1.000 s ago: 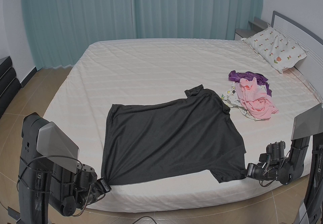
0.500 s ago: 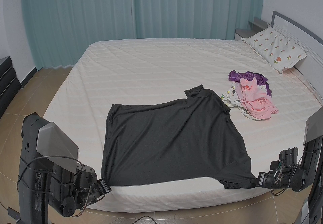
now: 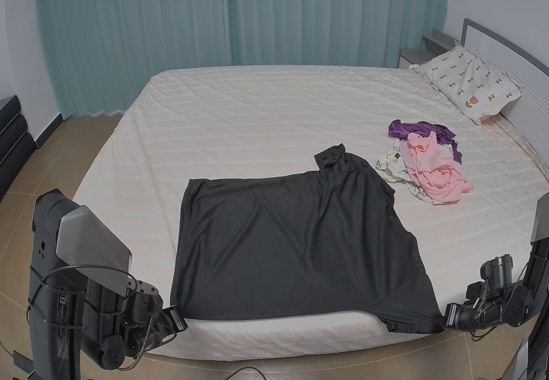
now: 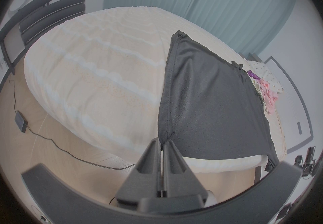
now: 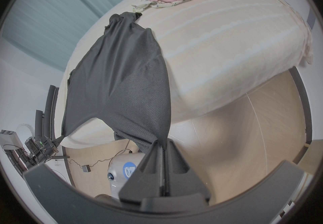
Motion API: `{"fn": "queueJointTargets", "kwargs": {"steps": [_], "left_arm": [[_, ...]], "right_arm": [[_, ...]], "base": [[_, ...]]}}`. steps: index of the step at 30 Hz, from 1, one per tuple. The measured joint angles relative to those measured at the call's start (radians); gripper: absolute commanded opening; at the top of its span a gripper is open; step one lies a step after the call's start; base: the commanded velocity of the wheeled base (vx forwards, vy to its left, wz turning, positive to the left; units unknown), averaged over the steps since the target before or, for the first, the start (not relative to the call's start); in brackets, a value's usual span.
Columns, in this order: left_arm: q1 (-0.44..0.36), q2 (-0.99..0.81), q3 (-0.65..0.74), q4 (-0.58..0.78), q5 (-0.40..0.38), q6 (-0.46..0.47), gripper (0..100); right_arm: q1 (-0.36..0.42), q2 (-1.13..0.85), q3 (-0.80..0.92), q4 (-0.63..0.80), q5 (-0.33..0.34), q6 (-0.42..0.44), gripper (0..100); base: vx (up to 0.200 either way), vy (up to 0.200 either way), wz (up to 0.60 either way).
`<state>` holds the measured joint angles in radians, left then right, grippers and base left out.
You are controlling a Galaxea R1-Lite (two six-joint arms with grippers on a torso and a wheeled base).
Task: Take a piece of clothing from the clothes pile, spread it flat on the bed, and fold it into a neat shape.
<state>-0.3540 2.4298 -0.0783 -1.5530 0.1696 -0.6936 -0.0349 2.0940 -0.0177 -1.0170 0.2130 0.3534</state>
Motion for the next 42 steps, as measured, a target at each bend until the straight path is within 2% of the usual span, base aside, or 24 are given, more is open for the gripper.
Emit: {"fn": "queueJointTargets", "kwargs": {"steps": [7, 10, 17, 21, 24, 29, 35, 42], "left_arm": [[-0.02, -0.024, 0.024, 0.0, 0.003, 0.044, 0], [-0.023, -0.027, 0.043, 0.0, 0.003, 0.051, 0], [-0.033, -0.028, 0.059, 0.056, 0.027, 0.059, 0], [-0.07, -0.031, 0.061, 0.144, 0.061, 0.057, 0], [-0.095, -0.036, 0.061, 0.156, 0.088, 0.054, 0], [-0.118, -0.04, 0.061, 0.168, 0.092, 0.043, 0], [-0.171, -0.06, 0.061, 0.248, 0.091, 0.01, 0], [-0.172, -0.155, 0.061, 0.285, 0.082, 0.027, 0]], "right_arm": [[0.01, -0.086, 0.0, 0.169, -0.05, 0.007, 0], [0.015, -0.115, 0.0, 0.194, -0.055, 0.009, 0], [0.018, -0.156, 0.0, 0.188, -0.078, 0.01, 0], [0.016, -0.161, 0.0, 0.188, -0.081, 0.01, 0], [0.016, -0.163, 0.0, 0.194, -0.083, 0.01, 0], [0.014, -0.167, 0.0, 0.198, -0.083, 0.009, 0], [0.009, -0.173, 0.0, 0.207, -0.084, 0.009, 0], [0.006, -0.228, 0.0, 0.196, -0.071, 0.01, 0]], "base": [[0.0, 0.0, 0.0], [0.0, 0.0, 0.0], [0.0, 0.0, 0.0], [0.0, 0.0, 0.0], [0.0, 0.0, 0.0], [0.0, 0.0, 0.0], [0.0, 0.0, 0.0], [0.0, 0.0, 0.0]]}}
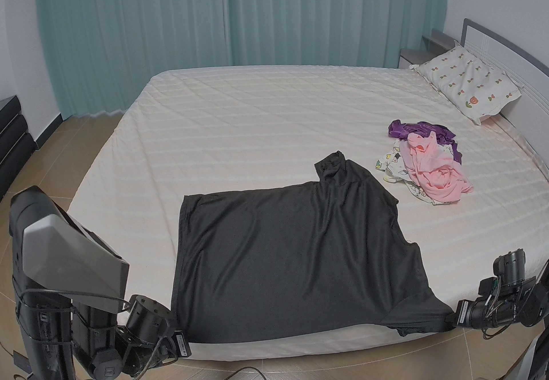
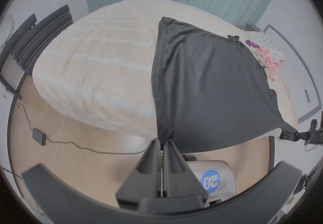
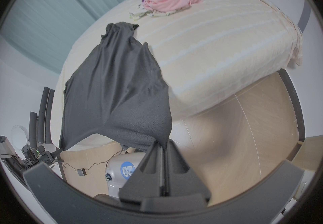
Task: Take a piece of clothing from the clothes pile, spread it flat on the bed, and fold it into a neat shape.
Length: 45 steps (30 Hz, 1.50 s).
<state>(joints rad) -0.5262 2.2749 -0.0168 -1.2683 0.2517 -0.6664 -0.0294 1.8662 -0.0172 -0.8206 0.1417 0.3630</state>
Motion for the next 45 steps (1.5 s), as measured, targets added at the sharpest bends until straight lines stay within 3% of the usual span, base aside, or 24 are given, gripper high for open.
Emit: {"fn": "queueJointTargets", "kwargs": {"steps": [6, 11, 20, 27, 36, 45], "left_arm": [[0.055, -0.065, -0.017, 0.013, -0.015, 0.07, 0], [0.084, -0.117, -0.073, 0.121, -0.063, 0.079, 0], [0.112, -0.245, -0.293, 0.628, -0.121, 0.061, 0], [0.153, -0.317, -0.464, 0.884, -0.194, 0.048, 0], [0.175, -0.36, -0.512, 0.996, -0.219, 0.051, 0], [0.165, -0.381, -0.496, 1.056, -0.219, 0.054, 0]], "right_arm": [[0.0, -0.085, 0.0, 0.0, 0.046, 0.0, 0], [-0.001, -0.15, -0.018, 0.01, 0.095, 0.0, 0], [-0.001, -0.166, -0.06, 0.011, 0.1, 0.0, 0], [-0.001, -0.151, -0.075, 0.012, 0.1, -0.009, 0], [-0.011, -0.147, -0.055, 0.014, 0.099, -0.071, 0], [-0.083, -0.138, -0.021, 0.014, 0.102, -0.161, 0]], "base": [[0.0, 0.0, 0.0], [0.0, 0.0, 0.0], [0.0, 0.0, 0.0], [0.0, 0.0, 0.0], [0.0, 0.0, 0.0], [0.0, 0.0, 0.0]]}}
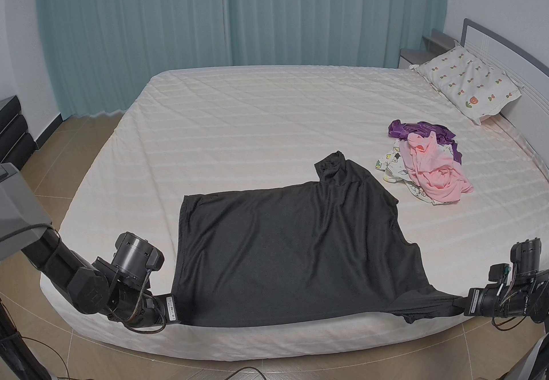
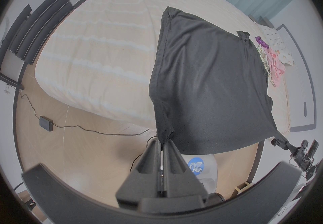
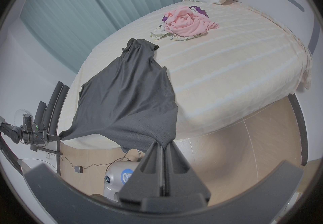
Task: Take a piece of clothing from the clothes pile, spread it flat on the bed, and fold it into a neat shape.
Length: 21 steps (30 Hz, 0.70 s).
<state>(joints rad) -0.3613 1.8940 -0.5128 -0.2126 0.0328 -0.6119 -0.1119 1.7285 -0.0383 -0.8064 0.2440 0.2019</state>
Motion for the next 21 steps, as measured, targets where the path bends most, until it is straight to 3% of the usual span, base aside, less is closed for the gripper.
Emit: {"fn": "queueJointTargets", "kwargs": {"steps": [14, 21], "left_arm": [[-0.032, -0.012, 0.038, 0.03, 0.0, 0.0, 0], [-0.026, -0.012, -0.016, 0.025, 0.001, -0.006, 0]], "right_arm": [[-0.014, 0.002, 0.011, -0.002, 0.003, -0.022, 0], [-0.014, -0.001, -0.021, -0.008, 0.029, -0.017, 0]], "base": [[0.0, 0.0, 0.0], [0.0, 0.0, 0.0]]}}
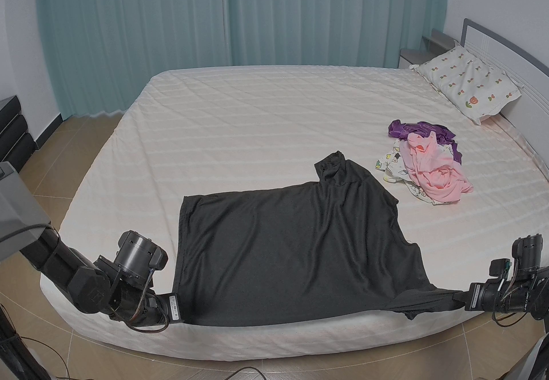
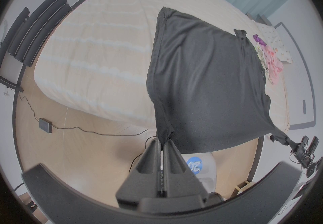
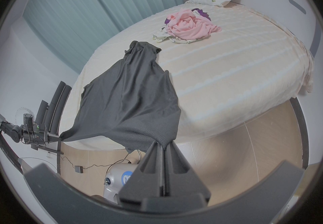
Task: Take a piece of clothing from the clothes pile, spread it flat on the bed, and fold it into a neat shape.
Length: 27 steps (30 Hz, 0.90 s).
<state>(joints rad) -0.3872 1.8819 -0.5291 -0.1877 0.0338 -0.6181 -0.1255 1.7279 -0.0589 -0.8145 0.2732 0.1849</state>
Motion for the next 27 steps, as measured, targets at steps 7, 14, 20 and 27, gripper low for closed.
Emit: {"fn": "queueJointTargets", "kwargs": {"steps": [7, 14, 20, 27], "left_arm": [[0.023, -0.001, -0.069, -0.001, 0.003, -0.003, 0], [0.068, 0.0, -0.156, -0.003, 0.009, -0.031, 0], [0.083, 0.001, -0.19, -0.005, 0.009, -0.043, 0], [0.094, 0.007, -0.204, -0.006, 0.01, -0.043, 0]], "right_arm": [[0.0, 0.006, -0.054, 0.002, 0.031, 0.022, 0], [0.008, 0.021, -0.153, 0.005, 0.048, 0.049, 0], [0.035, 0.029, -0.212, 0.004, 0.049, 0.074, 0], [0.076, 0.037, -0.263, 0.007, 0.039, 0.114, 0]], "base": [[0.0, 0.0, 0.0], [0.0, 0.0, 0.0], [0.0, 0.0, 0.0], [0.0, 0.0, 0.0]]}}
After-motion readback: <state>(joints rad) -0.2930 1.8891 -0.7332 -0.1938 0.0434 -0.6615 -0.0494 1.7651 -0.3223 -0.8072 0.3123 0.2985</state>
